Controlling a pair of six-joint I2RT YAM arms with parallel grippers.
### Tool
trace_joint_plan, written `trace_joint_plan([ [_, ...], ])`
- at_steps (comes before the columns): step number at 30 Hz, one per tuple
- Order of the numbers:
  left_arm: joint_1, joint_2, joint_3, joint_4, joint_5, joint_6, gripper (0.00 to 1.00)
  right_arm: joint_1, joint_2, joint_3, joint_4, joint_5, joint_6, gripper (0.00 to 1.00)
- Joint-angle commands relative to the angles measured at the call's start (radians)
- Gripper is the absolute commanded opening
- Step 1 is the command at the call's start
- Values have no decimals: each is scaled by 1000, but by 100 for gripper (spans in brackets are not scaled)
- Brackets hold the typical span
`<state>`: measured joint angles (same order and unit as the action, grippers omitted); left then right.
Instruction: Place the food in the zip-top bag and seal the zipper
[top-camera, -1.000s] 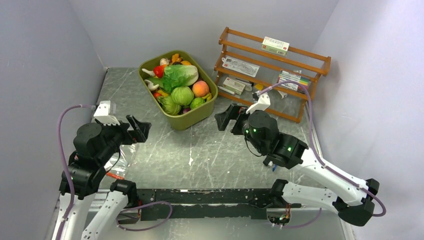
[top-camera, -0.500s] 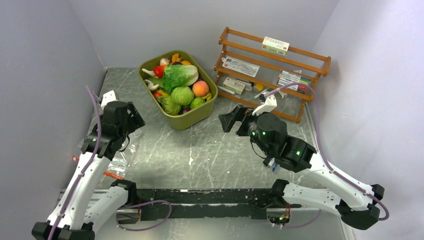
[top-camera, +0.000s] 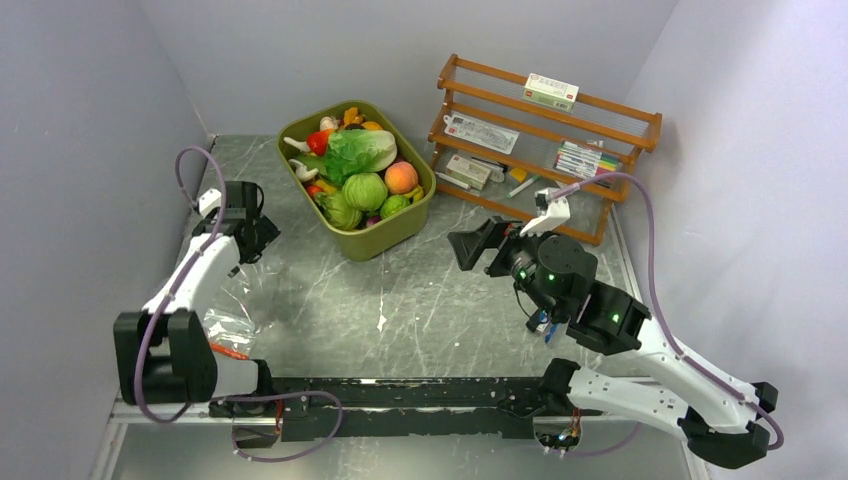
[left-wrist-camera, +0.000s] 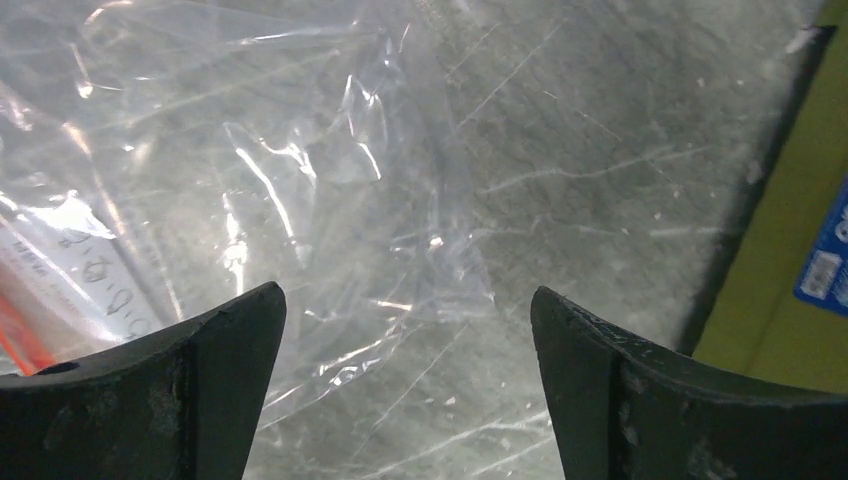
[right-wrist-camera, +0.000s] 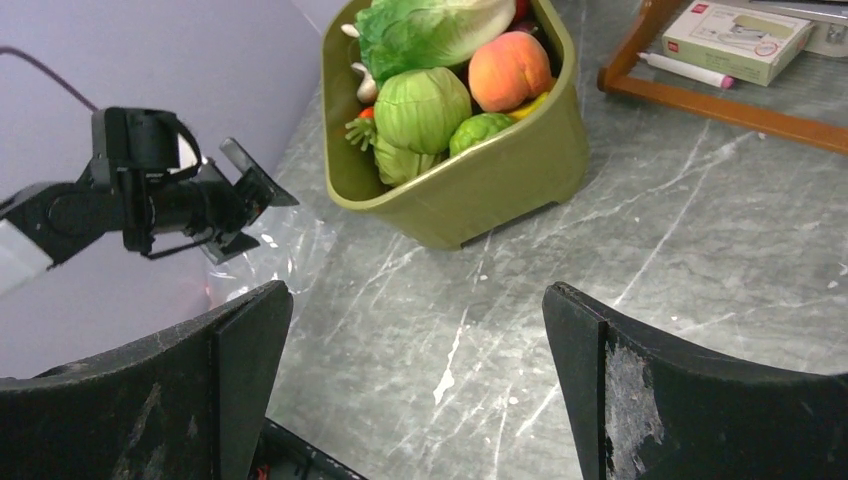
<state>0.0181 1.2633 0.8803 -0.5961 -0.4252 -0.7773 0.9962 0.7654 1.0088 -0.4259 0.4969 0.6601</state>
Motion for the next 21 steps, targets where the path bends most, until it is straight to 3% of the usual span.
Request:
trace_joint_plan([
  [1, 30, 134, 63, 60, -3, -76, 93, 5, -41, -48, 15, 13, -33, 100],
  [7, 48, 277, 109, 76, 52, -68, 90, 4, -55, -49, 16, 9, -55, 100],
  [11, 47, 276, 53, 92, 52, -105, 75, 4, -53, -58, 35, 20, -85, 100],
  [21, 48, 247, -75, 140, 35, -144, 63, 4, -32, -67, 67, 20, -112, 100],
])
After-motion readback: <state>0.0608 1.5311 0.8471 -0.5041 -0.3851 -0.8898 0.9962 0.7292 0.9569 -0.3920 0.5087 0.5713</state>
